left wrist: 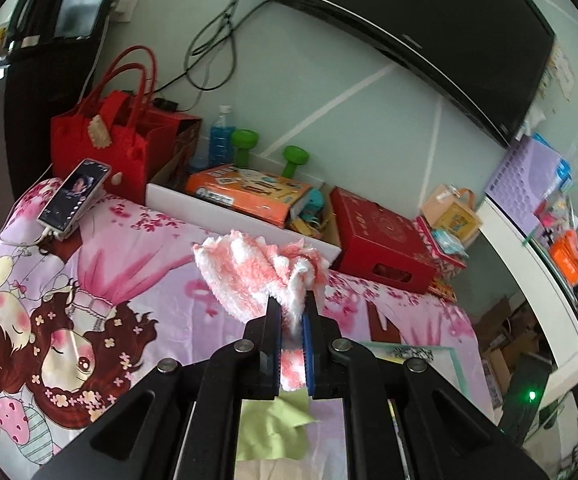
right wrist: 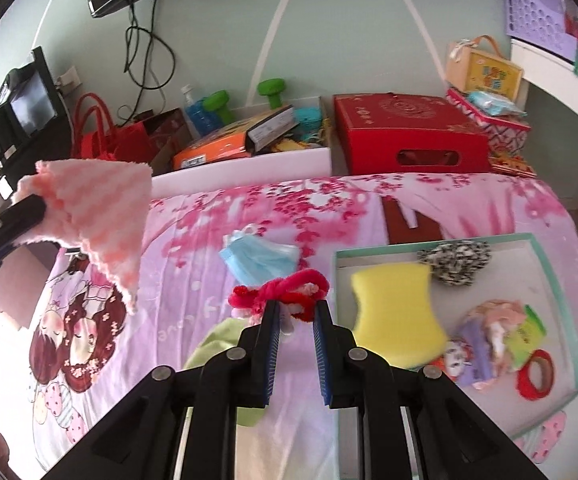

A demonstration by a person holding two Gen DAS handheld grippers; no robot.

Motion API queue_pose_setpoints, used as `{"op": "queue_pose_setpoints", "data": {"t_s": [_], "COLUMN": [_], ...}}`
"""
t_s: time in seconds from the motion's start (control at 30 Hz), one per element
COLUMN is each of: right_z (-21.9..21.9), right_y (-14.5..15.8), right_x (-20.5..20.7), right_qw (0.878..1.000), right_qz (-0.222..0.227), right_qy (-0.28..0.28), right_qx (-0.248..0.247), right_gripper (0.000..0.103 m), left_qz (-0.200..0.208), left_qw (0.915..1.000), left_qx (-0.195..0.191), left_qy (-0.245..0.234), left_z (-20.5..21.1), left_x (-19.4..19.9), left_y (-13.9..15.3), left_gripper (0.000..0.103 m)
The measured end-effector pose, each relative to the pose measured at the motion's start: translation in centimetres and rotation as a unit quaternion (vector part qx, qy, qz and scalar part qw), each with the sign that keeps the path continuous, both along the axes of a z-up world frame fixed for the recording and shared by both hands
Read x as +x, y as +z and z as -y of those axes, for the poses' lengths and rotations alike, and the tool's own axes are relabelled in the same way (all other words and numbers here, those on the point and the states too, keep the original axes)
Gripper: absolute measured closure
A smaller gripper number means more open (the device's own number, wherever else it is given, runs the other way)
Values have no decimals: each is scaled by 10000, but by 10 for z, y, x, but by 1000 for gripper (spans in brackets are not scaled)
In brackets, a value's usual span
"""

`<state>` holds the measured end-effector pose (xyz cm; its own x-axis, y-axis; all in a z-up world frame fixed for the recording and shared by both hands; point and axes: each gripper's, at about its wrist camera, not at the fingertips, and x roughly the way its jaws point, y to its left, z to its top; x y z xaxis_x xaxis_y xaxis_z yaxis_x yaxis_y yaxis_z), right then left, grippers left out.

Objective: Organize soft objects
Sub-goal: 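Lift the hair tie and towel and carry both toward the white tray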

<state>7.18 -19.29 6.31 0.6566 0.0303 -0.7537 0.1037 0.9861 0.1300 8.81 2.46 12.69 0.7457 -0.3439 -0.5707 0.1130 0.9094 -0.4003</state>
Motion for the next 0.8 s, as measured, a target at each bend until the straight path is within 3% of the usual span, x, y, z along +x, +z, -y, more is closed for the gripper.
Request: {"op": "queue_pose_setpoints", "data": {"t_s": [0.33, 0.57, 0.8], "right_z": [79, 141, 179], "right_y": [1, -1, 0], "right_x": [-30, -62, -85], "right_qw": [9945, 9827, 9733], "right_qz": [-173, -238, -193], "right_qy": [-1027, -1839, -2283], "right_qx": [-82, 39, 115], "right_gripper": [85, 85, 85], "left_qz": [29, -88, -255], "left_qw": [9950, 9838, 9695], "left_qx": [301, 534, 758], "left_qy": [-952, -1709, -2318], "left_z": [69, 125, 174], "left_x": [-21, -39, -57], "left_y": [3, -6, -21], "left_gripper": [94, 94, 94]}}
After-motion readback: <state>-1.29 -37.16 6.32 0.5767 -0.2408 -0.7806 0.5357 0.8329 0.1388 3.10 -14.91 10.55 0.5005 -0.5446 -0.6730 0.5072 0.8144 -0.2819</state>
